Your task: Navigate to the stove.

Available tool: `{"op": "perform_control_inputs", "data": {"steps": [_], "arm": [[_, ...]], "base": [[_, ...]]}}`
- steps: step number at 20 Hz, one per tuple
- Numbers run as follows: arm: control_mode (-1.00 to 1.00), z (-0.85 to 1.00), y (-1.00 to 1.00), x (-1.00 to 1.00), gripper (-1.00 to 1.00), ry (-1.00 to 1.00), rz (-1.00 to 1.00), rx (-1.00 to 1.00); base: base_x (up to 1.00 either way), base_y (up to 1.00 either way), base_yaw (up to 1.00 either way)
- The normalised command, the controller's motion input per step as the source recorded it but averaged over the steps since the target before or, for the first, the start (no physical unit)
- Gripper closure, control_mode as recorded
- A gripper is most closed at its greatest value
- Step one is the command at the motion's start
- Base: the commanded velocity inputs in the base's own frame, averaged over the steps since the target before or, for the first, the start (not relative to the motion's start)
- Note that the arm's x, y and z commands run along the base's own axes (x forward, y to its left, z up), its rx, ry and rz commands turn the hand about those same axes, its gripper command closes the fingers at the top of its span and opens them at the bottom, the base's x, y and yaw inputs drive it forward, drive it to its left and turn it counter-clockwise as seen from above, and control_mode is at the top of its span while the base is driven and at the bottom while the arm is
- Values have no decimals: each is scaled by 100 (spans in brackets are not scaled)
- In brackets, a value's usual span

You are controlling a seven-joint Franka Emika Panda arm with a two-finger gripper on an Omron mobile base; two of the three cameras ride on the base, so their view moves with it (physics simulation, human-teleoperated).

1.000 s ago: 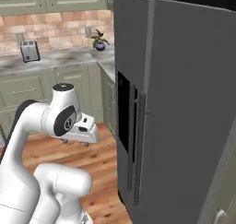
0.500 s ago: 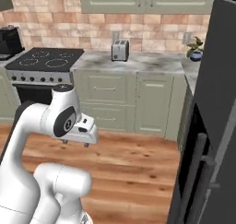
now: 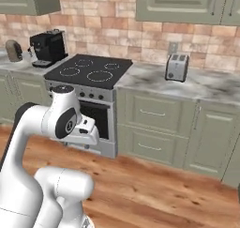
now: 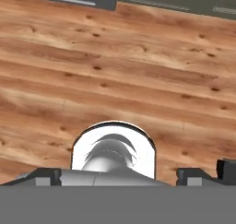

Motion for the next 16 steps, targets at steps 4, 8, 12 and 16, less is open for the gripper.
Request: {"op": "perform_control_inputs", "data": {"steps": [4,8,12,16], "arm": [[100,0,0,0,-100,0,0,0],[100,0,0,0,-100,0,0,0],[100,0,0,0,-100,0,0,0],[100,0,0,0,-100,0,0,0]], "base": [[99,92,20],[83,94,8],[76,86,-1],[68,55,-15]]}}
